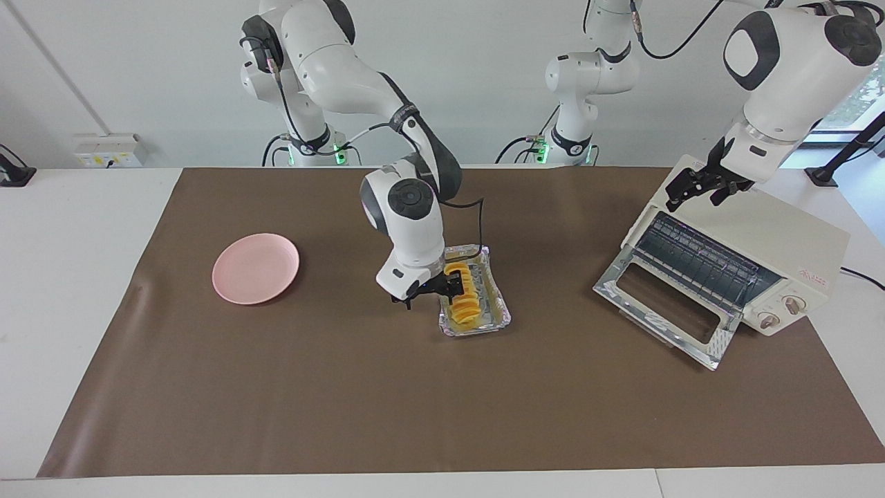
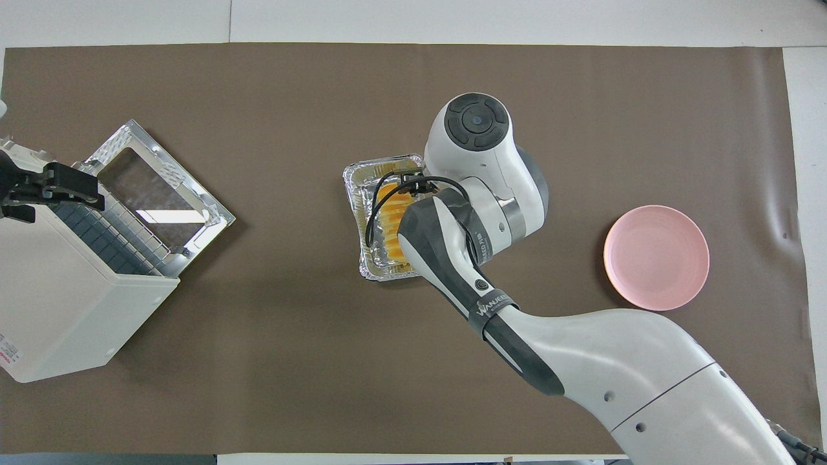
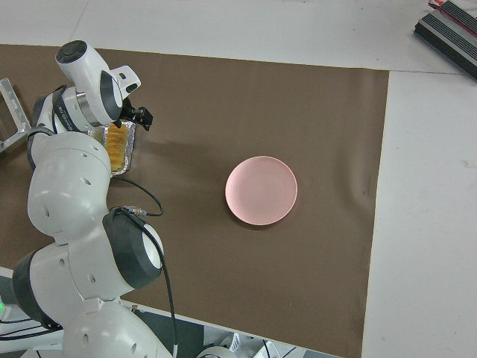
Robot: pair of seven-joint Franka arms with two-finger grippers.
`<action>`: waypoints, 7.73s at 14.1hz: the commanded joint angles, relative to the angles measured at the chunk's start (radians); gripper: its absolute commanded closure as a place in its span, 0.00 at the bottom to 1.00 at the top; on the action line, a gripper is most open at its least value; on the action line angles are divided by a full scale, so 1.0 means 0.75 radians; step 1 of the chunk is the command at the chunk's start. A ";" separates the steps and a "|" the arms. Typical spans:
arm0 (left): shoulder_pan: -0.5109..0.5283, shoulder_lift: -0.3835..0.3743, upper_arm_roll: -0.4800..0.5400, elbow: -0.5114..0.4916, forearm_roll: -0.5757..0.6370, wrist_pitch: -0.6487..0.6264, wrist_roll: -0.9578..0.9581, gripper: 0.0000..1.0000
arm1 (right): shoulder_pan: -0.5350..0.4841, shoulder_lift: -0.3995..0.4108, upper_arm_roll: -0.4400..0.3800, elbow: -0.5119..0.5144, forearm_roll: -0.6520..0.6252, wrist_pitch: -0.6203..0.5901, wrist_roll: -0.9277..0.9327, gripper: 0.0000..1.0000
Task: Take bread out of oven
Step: 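Slide the foil tray with the right gripper beyond the pink plate, then release the tray and lower the right gripper onto the bread rolls, then grasp the bread rolls and lift them from the tray with the right gripper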
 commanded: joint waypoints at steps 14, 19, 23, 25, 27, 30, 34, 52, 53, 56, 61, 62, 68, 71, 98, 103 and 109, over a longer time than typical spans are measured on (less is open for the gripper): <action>-0.007 -0.047 0.004 -0.026 0.030 -0.006 0.044 0.00 | 0.045 -0.070 -0.002 -0.168 -0.033 0.111 0.056 0.39; -0.011 -0.047 0.004 -0.028 0.030 -0.008 0.044 0.00 | 0.053 -0.081 -0.006 -0.185 -0.047 0.103 0.064 0.92; -0.007 -0.047 0.004 -0.026 0.030 -0.006 0.044 0.00 | 0.035 -0.097 -0.006 -0.175 -0.164 0.094 0.015 1.00; -0.007 -0.047 0.004 -0.028 0.030 -0.008 0.042 0.00 | -0.006 -0.117 -0.008 -0.175 -0.164 0.086 -0.030 1.00; -0.007 -0.047 0.004 -0.028 0.030 -0.008 0.042 0.00 | -0.088 -0.160 -0.006 -0.173 -0.156 0.046 -0.177 1.00; -0.007 -0.047 0.004 -0.028 0.030 -0.008 0.042 0.00 | -0.328 -0.242 0.000 -0.179 -0.115 -0.089 -0.548 1.00; -0.007 -0.047 0.004 -0.028 0.030 -0.006 0.042 0.00 | -0.609 -0.240 -0.008 -0.169 0.043 -0.065 -1.083 1.00; -0.007 -0.053 0.004 -0.026 0.030 -0.010 0.042 0.00 | -0.781 0.193 0.004 0.439 0.119 -0.104 -1.247 1.00; -0.007 -0.053 0.004 -0.026 0.030 -0.010 0.044 0.00 | -0.785 0.200 0.004 0.435 0.125 -0.080 -1.247 1.00; -0.007 -0.053 0.004 -0.026 0.030 -0.010 0.042 0.00 | -0.794 0.185 0.004 0.323 0.145 0.024 -1.247 1.00; -0.007 -0.053 0.004 -0.026 0.030 -0.010 0.042 0.00 | -0.796 0.153 0.004 0.230 0.164 0.084 -1.251 1.00; -0.007 -0.053 0.004 -0.026 0.030 -0.012 0.042 0.00 | -0.796 0.153 0.004 0.226 0.164 0.088 -1.253 1.00; -0.007 -0.053 0.004 -0.026 0.030 -0.010 0.044 0.00 | -0.796 0.150 0.002 0.228 0.143 0.086 -1.264 0.57; -0.007 -0.053 0.004 -0.026 0.030 -0.010 0.044 0.00 | -0.781 0.148 0.002 0.230 0.141 0.078 -1.259 0.06; -0.007 -0.053 0.004 -0.026 0.030 -0.010 0.044 0.00 | -0.681 0.044 -0.008 -0.070 0.045 0.221 -1.143 0.80; -0.007 -0.053 0.004 -0.026 0.030 -0.010 0.042 0.00 | -0.681 0.014 -0.012 0.021 0.039 0.030 -1.143 0.80; -0.007 -0.053 0.004 -0.026 0.030 -0.012 0.044 0.00 | -0.683 -0.140 -0.010 0.028 -0.035 -0.194 -1.123 0.80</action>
